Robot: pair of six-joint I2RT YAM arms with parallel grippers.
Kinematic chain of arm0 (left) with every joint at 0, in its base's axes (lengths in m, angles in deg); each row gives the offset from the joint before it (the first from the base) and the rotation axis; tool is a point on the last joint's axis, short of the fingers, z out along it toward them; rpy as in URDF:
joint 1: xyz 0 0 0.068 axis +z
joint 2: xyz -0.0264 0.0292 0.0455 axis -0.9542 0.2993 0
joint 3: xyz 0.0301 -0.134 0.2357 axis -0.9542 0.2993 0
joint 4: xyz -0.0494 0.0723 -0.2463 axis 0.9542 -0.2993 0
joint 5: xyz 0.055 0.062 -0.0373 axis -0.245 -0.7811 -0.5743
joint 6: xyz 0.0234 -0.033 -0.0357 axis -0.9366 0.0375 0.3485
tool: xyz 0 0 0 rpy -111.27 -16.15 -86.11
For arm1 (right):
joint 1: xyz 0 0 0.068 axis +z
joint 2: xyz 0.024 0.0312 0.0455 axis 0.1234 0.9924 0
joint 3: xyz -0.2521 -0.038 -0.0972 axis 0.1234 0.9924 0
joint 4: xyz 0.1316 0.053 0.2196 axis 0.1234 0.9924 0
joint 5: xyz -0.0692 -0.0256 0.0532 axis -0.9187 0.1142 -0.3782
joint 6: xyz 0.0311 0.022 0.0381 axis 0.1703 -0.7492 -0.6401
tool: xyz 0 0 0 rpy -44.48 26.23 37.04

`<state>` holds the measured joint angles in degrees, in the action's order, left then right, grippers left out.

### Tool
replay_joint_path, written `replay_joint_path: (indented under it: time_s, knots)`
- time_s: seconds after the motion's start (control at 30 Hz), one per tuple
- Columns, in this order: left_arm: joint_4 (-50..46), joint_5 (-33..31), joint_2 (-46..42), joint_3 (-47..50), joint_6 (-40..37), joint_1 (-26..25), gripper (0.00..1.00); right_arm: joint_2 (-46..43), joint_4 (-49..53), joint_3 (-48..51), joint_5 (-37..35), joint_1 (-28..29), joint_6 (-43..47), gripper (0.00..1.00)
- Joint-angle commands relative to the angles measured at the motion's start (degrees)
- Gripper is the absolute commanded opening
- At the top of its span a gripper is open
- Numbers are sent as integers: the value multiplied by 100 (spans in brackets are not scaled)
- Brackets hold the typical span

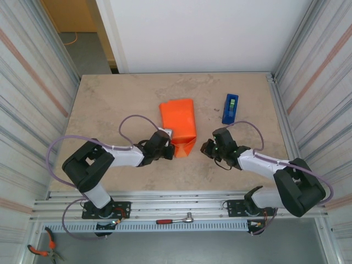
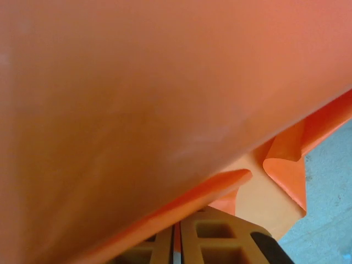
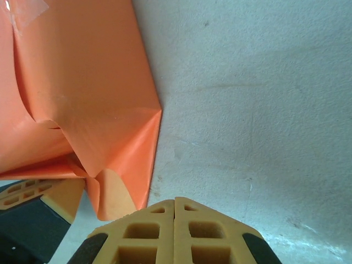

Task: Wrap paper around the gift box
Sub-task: Move the gift box to the center of the table.

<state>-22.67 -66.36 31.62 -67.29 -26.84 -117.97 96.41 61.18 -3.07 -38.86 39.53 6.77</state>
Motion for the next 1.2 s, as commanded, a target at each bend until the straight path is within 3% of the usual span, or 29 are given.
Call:
replay_joint_path:
  time_s: [0.0,0.43,0.73,1.17]
  knots:
    - [8,-155,-36,-177,-149,-47,12,260,-227,-95,83,49,96,0]
    - [-48,-190,-6,-208,-140,-172,12,1393,-590,-946,68,641,65,0]
    - [37,-187,263,-179,-88,-265,12,2192,-1094,-865,188,780,-169,0]
    - [95,-321,-55,256,171,-690,12,1713,-1005,-374,48,914,-247,0]
